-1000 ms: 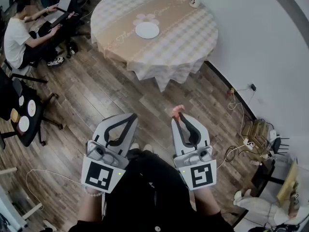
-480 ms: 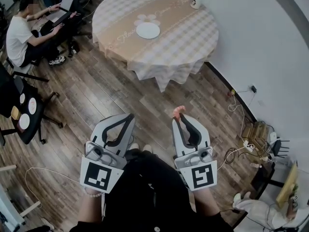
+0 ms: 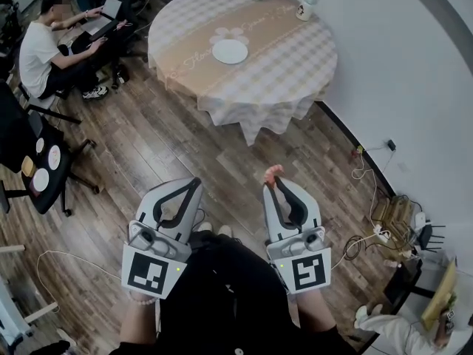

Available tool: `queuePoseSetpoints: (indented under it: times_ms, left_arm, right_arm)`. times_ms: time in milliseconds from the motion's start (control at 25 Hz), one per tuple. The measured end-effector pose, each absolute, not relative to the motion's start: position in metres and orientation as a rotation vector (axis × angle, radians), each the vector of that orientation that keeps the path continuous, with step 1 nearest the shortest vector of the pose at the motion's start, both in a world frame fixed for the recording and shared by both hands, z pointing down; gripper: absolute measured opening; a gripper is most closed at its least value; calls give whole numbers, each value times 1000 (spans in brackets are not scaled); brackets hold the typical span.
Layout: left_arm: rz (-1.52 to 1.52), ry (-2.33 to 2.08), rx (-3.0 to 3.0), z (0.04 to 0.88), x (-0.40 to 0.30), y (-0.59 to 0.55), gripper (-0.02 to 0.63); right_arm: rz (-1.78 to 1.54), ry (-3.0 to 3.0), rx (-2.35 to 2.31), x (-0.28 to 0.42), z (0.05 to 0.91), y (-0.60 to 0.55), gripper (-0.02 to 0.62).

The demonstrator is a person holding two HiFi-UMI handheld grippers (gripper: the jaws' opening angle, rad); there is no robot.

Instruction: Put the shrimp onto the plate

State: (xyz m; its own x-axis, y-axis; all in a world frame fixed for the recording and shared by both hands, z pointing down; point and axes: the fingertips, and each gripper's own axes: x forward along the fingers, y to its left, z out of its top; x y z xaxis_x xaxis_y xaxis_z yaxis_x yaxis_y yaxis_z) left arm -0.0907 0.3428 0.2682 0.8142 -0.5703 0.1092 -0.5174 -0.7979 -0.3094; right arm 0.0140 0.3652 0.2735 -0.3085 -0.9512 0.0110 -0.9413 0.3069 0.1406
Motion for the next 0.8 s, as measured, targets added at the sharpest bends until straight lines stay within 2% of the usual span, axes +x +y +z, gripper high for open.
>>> queuePoseSetpoints:
  times_ms: [800]
  left_arm:
    - [-283,883,-2719,268,-71,367,0]
  right_arm:
    - [-167,-2474,1793,44,279,391,43]
